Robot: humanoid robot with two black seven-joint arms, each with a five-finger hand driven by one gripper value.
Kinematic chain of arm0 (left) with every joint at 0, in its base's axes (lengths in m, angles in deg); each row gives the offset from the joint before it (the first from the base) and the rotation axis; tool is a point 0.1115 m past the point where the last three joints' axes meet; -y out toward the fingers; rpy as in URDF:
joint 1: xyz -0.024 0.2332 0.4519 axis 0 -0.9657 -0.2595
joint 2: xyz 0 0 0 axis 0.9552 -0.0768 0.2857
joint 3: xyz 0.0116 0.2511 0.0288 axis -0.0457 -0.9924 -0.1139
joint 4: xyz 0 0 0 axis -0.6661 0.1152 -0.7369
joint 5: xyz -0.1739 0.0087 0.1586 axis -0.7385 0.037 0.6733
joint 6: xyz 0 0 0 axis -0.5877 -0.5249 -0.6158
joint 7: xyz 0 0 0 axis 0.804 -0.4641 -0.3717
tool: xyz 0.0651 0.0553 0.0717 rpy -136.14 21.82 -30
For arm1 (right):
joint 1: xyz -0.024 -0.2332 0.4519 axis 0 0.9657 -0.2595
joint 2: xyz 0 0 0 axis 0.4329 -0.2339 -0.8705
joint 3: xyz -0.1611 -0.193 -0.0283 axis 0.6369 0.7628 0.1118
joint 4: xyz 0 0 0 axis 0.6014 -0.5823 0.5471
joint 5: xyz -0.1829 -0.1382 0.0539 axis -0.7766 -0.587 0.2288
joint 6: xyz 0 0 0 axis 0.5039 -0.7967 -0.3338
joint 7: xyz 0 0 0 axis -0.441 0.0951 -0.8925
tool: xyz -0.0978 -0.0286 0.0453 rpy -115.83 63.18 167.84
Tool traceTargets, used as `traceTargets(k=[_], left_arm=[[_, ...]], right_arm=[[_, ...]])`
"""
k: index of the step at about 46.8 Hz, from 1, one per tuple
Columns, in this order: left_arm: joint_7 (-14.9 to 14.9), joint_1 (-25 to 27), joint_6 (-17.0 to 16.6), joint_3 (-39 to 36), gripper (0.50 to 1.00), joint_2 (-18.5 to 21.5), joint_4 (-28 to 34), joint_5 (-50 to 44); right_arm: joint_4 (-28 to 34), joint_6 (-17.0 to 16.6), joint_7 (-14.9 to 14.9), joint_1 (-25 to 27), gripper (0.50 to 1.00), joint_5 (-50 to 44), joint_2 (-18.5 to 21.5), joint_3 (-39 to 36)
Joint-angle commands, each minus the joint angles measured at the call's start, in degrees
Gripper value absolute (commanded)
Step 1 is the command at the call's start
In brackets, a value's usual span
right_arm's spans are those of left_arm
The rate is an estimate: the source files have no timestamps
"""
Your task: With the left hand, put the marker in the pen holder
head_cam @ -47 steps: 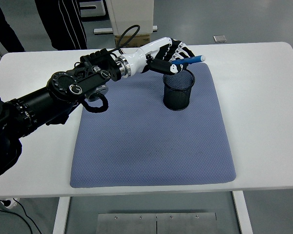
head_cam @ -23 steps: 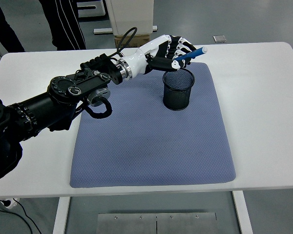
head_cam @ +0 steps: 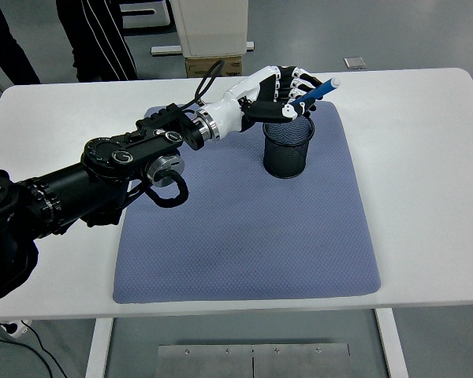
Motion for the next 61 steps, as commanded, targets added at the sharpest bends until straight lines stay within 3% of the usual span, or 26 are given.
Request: traceTargets(k=[1, 8, 18, 24, 33, 49, 61], left_arm=[[0.0, -0.7, -0.4, 0.0, 0.522, 0.0, -0.1, -0.5], [-0.1, -1.6, -1.3, 0.0, 0.531, 0.0, 0.0, -0.8], [-0.1, -1.9, -4.9, 0.0, 0.859, 0.0, 0.1, -0.8], [-0.1, -1.9, -5.8, 0.7, 0.956, 0.0, 0.8, -0.8], [-0.1, -1.9, -5.8, 2.4, 1.0, 0.0, 1.1, -0.8], [-0.1, -1.3, -5.6, 9.1, 1.0, 0.0, 0.2, 0.0], [-0.1, -0.9, -5.8, 9.7, 1.0, 0.0, -1.9, 0.1]], right_arm=[[0.0, 0.0, -0.1, 0.0, 1.0, 0.0, 0.0, 0.0], [0.0, 0.0, 0.0, 0.0, 1.0, 0.1, 0.0, 0.0], [-0.1, 0.0, 0.0, 0.0, 1.0, 0.1, 0.0, 0.0], [0.0, 0.0, 0.0, 0.0, 1.0, 0.0, 0.0, 0.0], [-0.1, 0.0, 0.0, 0.0, 1.0, 0.0, 0.0, 0.0], [0.0, 0.0, -0.1, 0.0, 1.0, 0.0, 0.0, 0.0], [0.0, 0.0, 0.0, 0.0, 1.0, 0.1, 0.0, 0.0]])
